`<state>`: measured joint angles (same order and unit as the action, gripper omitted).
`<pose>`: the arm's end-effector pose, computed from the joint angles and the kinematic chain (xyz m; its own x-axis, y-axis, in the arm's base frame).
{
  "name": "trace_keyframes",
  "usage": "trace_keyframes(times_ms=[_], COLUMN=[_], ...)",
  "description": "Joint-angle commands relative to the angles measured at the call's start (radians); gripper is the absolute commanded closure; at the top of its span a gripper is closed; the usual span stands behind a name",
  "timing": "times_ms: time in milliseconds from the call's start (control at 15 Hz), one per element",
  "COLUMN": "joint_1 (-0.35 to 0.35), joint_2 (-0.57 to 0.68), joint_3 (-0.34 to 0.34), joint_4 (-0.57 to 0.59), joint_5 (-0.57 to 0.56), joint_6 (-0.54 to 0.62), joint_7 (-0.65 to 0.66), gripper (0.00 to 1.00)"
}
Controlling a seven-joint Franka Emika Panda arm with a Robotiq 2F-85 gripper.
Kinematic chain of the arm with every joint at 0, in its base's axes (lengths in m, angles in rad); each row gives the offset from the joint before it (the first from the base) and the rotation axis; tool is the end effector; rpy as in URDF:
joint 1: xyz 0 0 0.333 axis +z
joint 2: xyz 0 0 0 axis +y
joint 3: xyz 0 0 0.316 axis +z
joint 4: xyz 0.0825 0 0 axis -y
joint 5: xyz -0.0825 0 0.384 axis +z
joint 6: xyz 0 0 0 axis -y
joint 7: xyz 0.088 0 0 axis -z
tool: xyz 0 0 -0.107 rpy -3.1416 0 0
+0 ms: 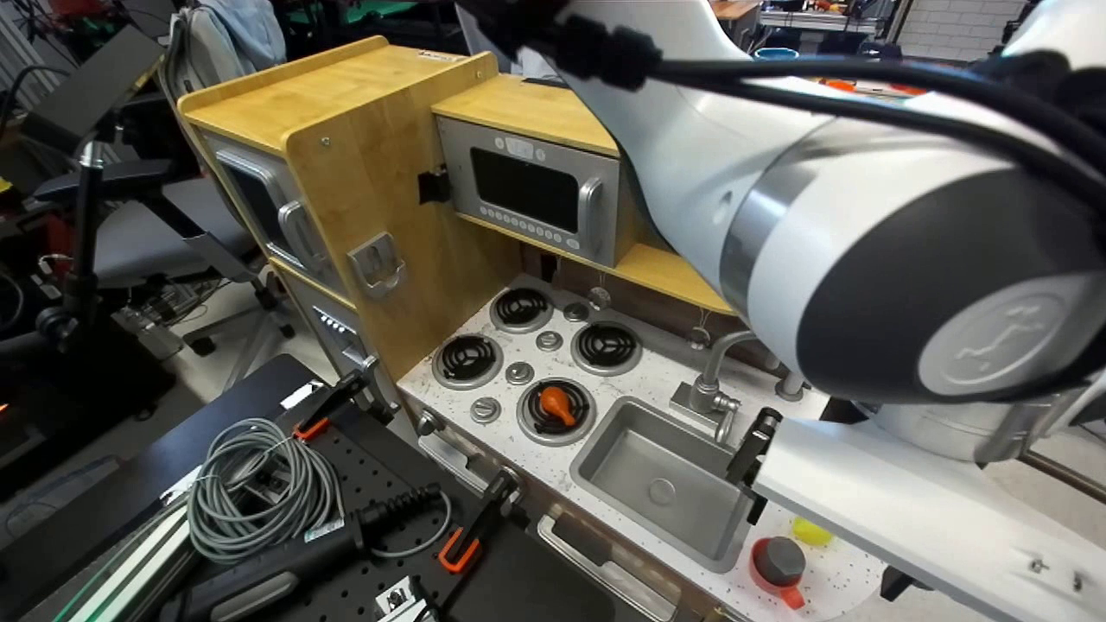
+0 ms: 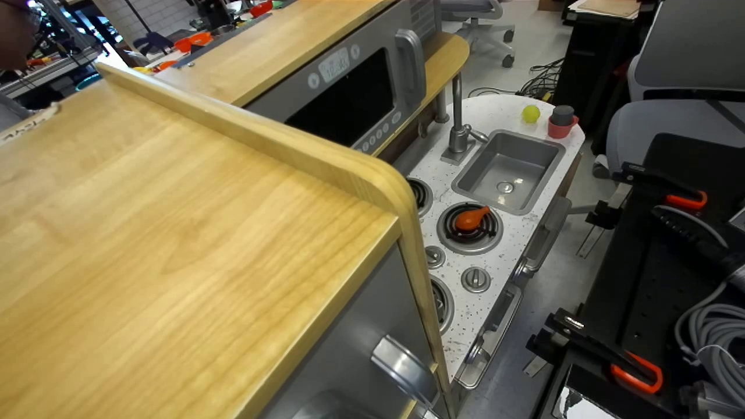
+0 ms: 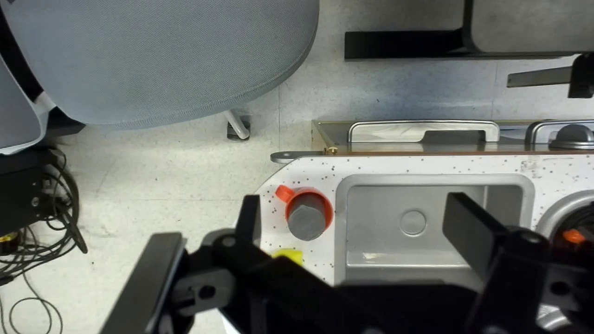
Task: Take the grey object out of the orange cup and put it on the counter
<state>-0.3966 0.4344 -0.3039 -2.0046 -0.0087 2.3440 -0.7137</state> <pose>0.4601 -0.3823 0.2416 0.9888 0.0374 -0.1447 0.0448 -0.9978 0.0488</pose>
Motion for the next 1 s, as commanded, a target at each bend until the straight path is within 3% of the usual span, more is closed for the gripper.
trace_keyframes(times_ms=[0,933], joint_1=[-0.057,-0.13], joint_2=[0.158,0.51], joint_3=[0.047,0.136], joint_4=[0.148,0.458], joint_5=[-0.004,-0.008], joint_6=[0.02,0.03], joint_7=[0.021,0.091], gripper=[0.0,0.0])
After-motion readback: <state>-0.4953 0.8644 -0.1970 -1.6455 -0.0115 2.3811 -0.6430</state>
